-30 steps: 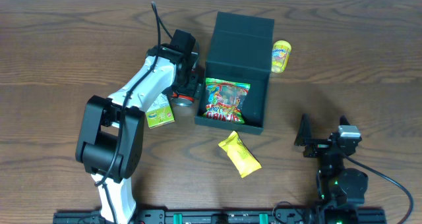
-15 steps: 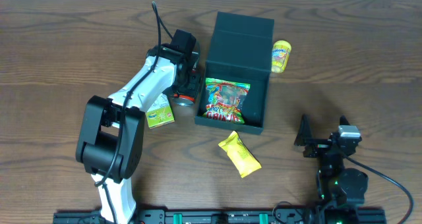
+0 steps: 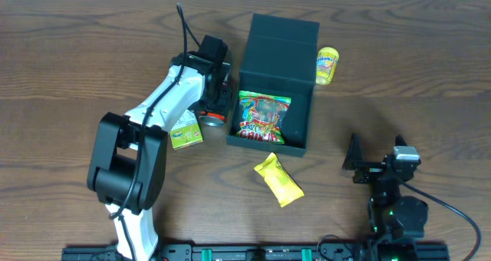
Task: Pack container
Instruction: 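Lift the red can and lower it into the black box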
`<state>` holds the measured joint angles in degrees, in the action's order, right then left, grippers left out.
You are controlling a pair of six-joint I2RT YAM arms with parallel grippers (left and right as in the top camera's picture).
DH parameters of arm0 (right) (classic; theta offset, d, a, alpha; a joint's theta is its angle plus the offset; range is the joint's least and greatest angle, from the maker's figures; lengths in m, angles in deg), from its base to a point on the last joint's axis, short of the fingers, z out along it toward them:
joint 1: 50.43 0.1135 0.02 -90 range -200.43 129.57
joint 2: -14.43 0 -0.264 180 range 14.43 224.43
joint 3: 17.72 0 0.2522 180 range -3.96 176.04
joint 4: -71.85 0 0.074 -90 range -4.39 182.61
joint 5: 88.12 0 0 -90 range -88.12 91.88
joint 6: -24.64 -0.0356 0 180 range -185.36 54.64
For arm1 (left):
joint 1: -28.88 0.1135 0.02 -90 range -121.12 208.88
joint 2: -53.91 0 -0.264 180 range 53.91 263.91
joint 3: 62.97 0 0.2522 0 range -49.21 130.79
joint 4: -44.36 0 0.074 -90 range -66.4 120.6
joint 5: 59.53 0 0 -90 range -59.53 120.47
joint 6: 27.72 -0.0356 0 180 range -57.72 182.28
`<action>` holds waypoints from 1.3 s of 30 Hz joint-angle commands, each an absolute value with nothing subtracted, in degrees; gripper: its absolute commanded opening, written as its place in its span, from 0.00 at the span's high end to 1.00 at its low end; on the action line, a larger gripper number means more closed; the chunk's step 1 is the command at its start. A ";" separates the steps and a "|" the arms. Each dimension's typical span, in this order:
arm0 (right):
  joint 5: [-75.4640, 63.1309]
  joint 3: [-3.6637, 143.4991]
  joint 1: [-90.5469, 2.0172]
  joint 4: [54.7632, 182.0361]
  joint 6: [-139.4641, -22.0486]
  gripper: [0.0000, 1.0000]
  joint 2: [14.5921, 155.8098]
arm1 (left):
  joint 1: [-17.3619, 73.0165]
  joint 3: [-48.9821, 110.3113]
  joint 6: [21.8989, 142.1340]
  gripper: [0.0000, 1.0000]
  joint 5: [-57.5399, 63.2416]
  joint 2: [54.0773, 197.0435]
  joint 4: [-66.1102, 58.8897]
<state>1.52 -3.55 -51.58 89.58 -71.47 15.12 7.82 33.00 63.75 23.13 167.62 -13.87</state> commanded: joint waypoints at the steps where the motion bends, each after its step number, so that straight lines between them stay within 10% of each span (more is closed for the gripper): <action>1: 1.67 -3.64 -50.77 89.89 -72.14 0.01 14.81 | 7.80 33.05 63.58 0.41 23.37 162.44 -14.64; 39: 1.67 -3.64 -50.77 89.89 -72.14 0.01 14.83 | -20.77 33.05 84.93 0.43 30.72 156.56 -8.01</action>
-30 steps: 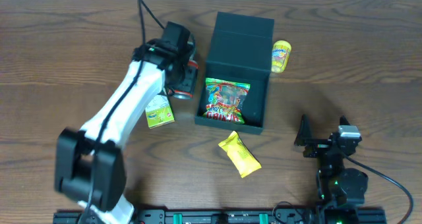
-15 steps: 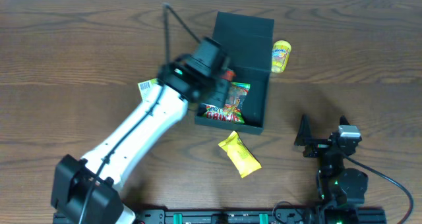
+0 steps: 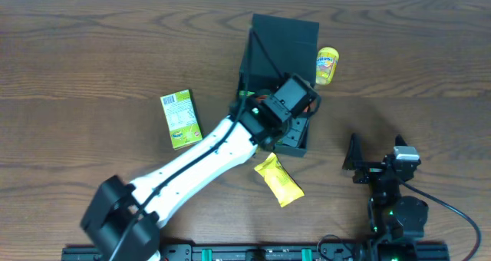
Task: Pack container
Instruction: 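Lift the red can and lower it into the black box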
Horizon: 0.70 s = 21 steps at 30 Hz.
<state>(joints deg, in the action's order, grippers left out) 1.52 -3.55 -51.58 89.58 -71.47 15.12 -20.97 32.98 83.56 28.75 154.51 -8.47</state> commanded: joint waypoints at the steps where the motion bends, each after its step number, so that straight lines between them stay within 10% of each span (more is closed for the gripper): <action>1: 1.67 -3.64 -50.77 89.89 -72.14 0.01 14.81 | -20.75 33.05 85.07 0.43 30.72 157.26 -7.60; 21: 1.67 -3.64 -50.77 89.89 -72.14 0.01 14.81 | -21.10 33.03 95.19 0.40 30.39 162.03 -3.18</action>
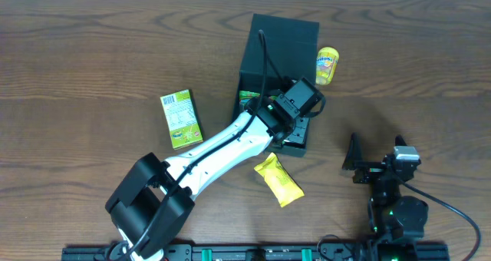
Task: Pack container
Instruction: 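Lift the red can and lower it into the black box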
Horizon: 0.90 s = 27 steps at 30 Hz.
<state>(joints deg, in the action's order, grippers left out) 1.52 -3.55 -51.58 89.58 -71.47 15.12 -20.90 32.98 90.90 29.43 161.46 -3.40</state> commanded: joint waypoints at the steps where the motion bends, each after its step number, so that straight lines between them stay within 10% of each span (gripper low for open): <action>1: 1.67 -3.64 -50.77 89.89 -72.14 0.01 14.81 | -21.14 33.03 95.34 0.38 30.06 162.03 -3.21; 27: 1.67 -3.64 -50.77 89.89 -72.14 0.01 14.83 | -21.65 33.03 91.36 0.24 30.92 162.01 -3.07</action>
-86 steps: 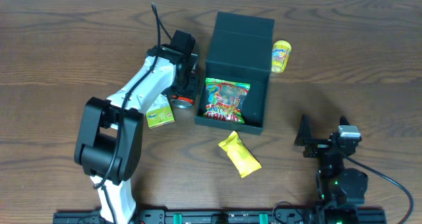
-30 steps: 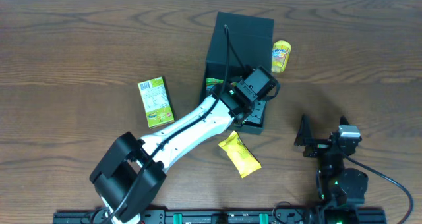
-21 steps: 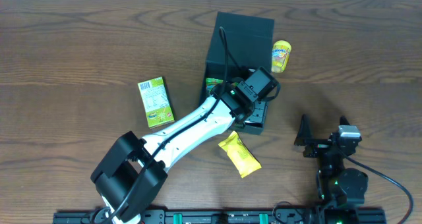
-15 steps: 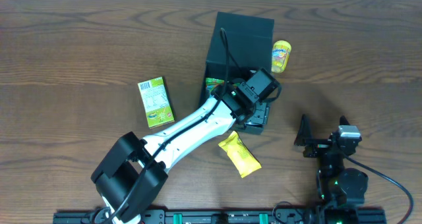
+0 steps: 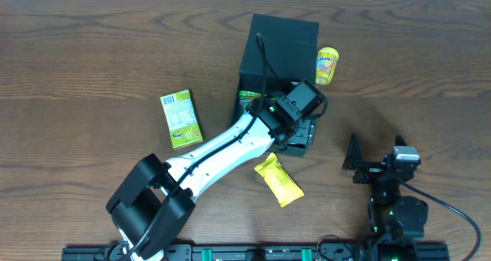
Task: Pack container
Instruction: 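Lift the red can and lower it into the black box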
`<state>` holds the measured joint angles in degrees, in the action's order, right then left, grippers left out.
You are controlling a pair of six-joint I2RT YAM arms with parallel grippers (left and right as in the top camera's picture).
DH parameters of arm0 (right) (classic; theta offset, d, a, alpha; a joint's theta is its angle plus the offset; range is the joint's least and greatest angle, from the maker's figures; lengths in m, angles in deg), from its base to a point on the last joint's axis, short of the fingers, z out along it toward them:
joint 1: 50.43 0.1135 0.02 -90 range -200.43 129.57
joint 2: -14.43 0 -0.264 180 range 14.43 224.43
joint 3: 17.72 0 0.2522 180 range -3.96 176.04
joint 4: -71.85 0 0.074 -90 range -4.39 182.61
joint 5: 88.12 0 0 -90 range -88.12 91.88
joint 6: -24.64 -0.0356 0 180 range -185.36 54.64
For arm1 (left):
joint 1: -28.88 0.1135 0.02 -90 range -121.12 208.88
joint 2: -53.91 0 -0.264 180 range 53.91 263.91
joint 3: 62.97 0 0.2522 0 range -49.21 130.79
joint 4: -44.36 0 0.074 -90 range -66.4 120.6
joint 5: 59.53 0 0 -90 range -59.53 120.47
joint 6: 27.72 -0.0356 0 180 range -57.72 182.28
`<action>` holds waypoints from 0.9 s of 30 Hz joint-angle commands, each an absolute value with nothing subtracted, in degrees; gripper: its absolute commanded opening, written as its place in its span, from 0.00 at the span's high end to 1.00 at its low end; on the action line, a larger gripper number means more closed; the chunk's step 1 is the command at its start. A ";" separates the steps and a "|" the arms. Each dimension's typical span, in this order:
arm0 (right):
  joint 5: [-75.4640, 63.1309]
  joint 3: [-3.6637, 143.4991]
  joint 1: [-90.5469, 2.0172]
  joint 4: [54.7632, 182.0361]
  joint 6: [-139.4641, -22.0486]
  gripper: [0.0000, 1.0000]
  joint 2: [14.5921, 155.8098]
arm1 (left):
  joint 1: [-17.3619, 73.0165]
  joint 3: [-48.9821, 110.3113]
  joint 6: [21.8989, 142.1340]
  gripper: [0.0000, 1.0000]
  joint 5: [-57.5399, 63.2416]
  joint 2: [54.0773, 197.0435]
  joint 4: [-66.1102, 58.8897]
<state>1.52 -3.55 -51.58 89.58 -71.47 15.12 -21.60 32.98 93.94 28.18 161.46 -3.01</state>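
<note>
The black container [image 5: 278, 42] stands open at the back middle of the table, its lid raised behind it. A corner of a green snack bag [image 5: 248, 98] shows inside it. My left gripper [image 5: 298, 123] hangs over the container's front part; its wrist covers the fingers and whatever lies below. A yellow packet [image 5: 278, 179] lies in front of the container, a green carton [image 5: 179, 120] to its left, and a small yellow tub [image 5: 327, 65] to its right. My right gripper [image 5: 352, 158] rests near the front right, away from everything.
The left arm [image 5: 215, 150] stretches diagonally from the front left across the table to the container, passing just beside the yellow packet. The table's far edge runs close behind the container lid.
The left wrist has shifted slightly to the right over the container's front edge. Everything else, including the right arm, stands as before.
First my left gripper was at a small red can beside the green carton, left of the container, and the snack bag lay in plain view inside. Then the arm was over the container, the can gone from the table, the carton turned and shifted. It has stayed there.
</note>
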 commanded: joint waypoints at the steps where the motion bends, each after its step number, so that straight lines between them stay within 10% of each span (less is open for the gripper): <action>1: 1.67 -3.64 -50.77 89.89 -72.14 0.01 14.81 | -21.54 33.03 90.49 0.24 32.07 162.01 -3.21; 8: 1.67 -3.64 -50.77 89.89 -72.14 0.01 14.83 | -21.19 33.03 89.26 0.57 33.38 162.01 -5.74; 27: 1.67 -3.64 -50.77 89.89 -72.14 0.01 14.81 | -23.66 33.00 89.50 0.67 32.58 162.03 -5.00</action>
<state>1.52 -3.55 -51.58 89.58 -71.47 15.12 -22.69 32.98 90.38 31.35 161.46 -5.52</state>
